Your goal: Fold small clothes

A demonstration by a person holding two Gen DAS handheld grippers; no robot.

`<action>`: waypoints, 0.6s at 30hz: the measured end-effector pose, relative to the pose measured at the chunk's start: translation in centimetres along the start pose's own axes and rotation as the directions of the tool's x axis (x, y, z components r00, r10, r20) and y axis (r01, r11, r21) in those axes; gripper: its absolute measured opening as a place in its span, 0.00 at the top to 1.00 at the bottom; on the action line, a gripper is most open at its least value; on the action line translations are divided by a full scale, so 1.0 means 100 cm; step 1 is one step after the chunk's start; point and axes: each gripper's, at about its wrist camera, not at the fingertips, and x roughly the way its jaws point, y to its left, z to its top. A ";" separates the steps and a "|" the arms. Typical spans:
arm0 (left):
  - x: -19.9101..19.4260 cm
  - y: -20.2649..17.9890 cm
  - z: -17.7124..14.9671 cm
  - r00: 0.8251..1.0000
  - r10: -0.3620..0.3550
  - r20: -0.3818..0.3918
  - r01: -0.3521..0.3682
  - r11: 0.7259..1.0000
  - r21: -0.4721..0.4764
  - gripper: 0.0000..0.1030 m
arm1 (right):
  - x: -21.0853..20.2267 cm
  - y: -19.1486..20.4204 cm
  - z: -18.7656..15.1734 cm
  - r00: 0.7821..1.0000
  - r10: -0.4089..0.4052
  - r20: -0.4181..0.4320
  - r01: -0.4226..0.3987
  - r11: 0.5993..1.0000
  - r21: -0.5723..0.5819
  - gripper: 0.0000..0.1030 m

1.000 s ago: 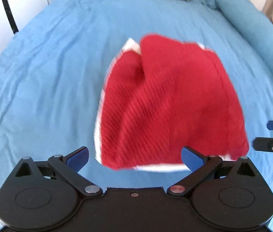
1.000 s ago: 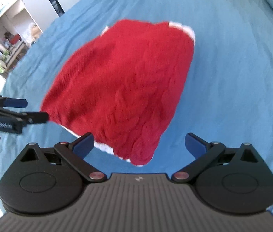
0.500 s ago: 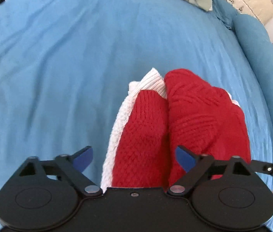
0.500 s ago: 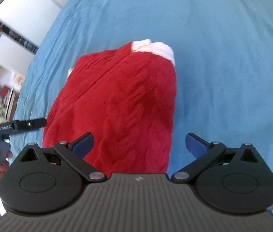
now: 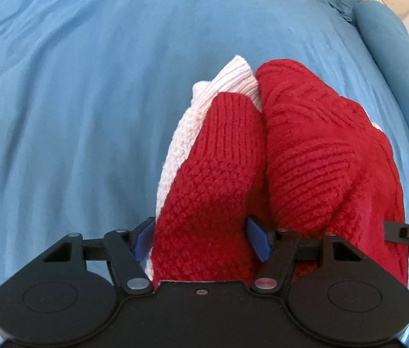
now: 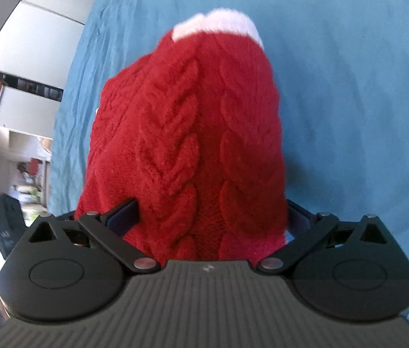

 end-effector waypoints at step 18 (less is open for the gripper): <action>-0.071 -0.036 -0.037 0.987 -0.107 0.120 0.094 0.989 0.111 0.79 | -0.047 0.010 -0.019 0.985 0.141 0.102 -0.135 0.989 -0.067 0.23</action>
